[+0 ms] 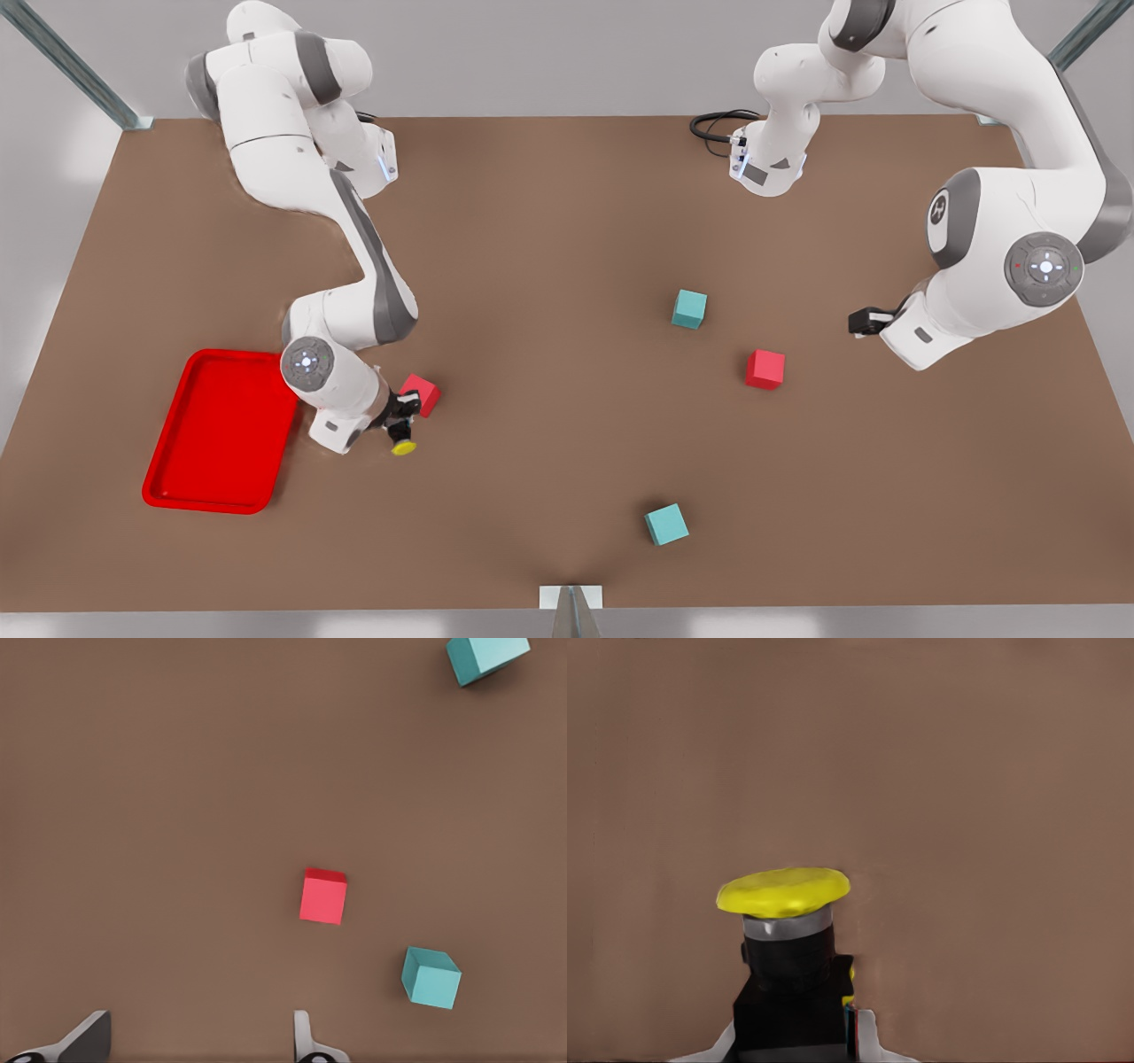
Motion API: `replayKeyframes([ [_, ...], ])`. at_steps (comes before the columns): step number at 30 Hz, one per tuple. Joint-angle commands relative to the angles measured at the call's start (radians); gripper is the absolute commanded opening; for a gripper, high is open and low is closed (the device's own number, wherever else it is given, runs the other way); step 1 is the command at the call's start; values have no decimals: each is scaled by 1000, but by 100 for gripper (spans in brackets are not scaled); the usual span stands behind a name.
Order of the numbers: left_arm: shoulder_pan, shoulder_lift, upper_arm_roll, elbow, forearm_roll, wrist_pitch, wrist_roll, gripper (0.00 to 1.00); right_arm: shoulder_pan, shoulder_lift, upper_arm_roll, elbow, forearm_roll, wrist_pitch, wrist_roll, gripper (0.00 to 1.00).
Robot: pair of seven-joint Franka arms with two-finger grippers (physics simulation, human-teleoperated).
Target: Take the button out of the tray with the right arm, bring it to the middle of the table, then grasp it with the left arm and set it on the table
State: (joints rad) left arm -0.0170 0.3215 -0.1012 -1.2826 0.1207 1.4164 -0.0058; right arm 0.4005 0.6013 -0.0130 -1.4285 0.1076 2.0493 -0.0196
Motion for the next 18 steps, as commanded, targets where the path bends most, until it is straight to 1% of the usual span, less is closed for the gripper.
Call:
replayKeyframes([
  [1,0,-1,0,0,1,1,0,100,133,31,-2,66,52,-187,694,36],
  [2,0,-1,0,0,1,1,0,100,198,61,-2,111,98,-181,811,36],
  [3,0,-1,-2,0,1,1,0,100,239,98,-2,141,165,-100,892,36],
  [4,0,-1,-2,0,1,1,0,100,268,121,-2,143,175,-37,935,36],
  [5,0,5,0,0,1,7,0,100,320,150,1,151,178,23,942,36],
  [7,0,5,-2,0,1,9,0,100,389,210,2,192,178,83,920,36],
  [9,0,5,-2,2,1,10,0,100,416,268,-1,192,176,144,926,36],
  [15,0,7,-2,2,1,15,0,100,419,327,-2,186,175,157,868,38],
  [16,0,7,0,2,1,16,0,100,420,333,-2,186,175,157,868,42],
  [17,0,10,0,2,1,16,0,100,422,339,-2,188,175,157,868,49],
  [18,0,11,0,2,2,16,0,100,423,345,-2,183,175,184,865,100],
])
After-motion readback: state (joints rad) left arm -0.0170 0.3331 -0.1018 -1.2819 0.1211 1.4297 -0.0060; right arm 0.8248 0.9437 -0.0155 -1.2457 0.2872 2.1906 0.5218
